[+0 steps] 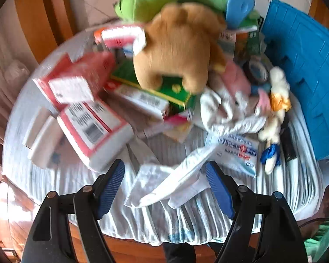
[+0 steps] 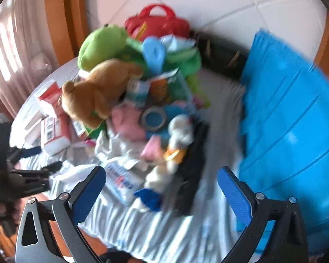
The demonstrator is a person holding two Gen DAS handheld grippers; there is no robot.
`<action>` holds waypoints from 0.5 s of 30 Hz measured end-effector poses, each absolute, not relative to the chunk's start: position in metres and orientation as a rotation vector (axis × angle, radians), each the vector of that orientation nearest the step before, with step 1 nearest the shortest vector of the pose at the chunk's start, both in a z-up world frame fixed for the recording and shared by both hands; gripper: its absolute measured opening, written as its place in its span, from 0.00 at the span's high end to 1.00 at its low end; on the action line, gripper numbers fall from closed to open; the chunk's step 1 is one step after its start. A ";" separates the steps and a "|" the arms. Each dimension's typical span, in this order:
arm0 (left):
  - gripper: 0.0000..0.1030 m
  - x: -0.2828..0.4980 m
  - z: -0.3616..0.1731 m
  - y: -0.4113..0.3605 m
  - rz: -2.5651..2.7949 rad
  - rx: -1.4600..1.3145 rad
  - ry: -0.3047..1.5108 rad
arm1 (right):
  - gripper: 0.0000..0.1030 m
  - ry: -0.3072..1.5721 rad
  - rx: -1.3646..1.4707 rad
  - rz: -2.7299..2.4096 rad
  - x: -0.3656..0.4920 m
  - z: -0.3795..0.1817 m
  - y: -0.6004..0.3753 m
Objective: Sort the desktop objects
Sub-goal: 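Move both open tools back over the table, then grasp the white cloth with the left tool while the right tool grasps the white teddy bear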
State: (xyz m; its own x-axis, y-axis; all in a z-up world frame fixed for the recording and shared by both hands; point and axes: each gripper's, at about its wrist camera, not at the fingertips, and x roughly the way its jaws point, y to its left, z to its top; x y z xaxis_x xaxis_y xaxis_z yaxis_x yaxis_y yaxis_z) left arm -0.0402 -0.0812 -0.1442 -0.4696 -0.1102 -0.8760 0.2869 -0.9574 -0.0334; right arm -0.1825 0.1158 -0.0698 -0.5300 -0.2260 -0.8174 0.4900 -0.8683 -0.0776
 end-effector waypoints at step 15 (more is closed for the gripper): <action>0.57 -0.043 -0.213 -0.068 -2.551 1.650 0.190 | 0.00 0.228 1.517 -2.387 -0.184 -0.186 0.134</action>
